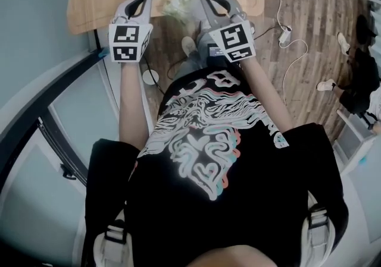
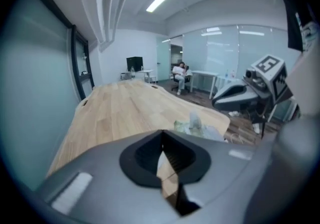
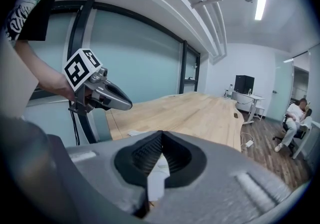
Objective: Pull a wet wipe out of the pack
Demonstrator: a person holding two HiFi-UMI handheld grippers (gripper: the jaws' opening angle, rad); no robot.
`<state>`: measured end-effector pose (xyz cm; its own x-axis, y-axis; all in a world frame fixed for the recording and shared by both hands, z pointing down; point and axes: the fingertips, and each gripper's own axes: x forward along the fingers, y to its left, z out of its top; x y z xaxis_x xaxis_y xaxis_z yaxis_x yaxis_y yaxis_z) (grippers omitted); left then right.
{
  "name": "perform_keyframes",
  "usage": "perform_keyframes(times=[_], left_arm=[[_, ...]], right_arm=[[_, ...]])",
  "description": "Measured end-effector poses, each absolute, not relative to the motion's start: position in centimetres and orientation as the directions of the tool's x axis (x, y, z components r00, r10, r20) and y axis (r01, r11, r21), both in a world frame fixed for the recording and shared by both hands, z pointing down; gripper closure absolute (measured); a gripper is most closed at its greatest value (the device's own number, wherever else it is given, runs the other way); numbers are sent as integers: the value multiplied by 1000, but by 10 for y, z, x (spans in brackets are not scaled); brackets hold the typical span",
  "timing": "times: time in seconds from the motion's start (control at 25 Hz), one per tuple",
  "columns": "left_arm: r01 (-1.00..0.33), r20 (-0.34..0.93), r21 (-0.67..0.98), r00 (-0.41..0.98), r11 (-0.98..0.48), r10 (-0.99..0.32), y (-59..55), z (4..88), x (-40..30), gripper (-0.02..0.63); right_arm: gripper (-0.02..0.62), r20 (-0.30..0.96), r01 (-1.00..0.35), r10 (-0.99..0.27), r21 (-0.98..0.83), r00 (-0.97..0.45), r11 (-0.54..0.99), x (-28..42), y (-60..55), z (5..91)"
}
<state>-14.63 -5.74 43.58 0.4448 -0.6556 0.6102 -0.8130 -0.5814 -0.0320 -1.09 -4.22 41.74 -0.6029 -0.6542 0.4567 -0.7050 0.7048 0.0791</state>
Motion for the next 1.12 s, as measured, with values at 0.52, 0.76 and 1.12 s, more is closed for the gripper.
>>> perform_keyframes(times=[0.52, 0.76, 1.12], left_arm=[[-850, 338, -54, 479, -525, -810, -31, 335, -123, 615], [-867, 286, -53, 463, -496, -839, -22, 320, -117, 615], [-850, 280, -3, 505, -526, -817, -18, 318, -105, 616]], right_arm=[[595, 338, -794, -750, 12, -568, 607, 12, -33, 335], [597, 275, -791, -763, 14, -585, 612, 10, -37, 309], [597, 271, -797, -768, 4, -581, 604, 19, -38, 310]])
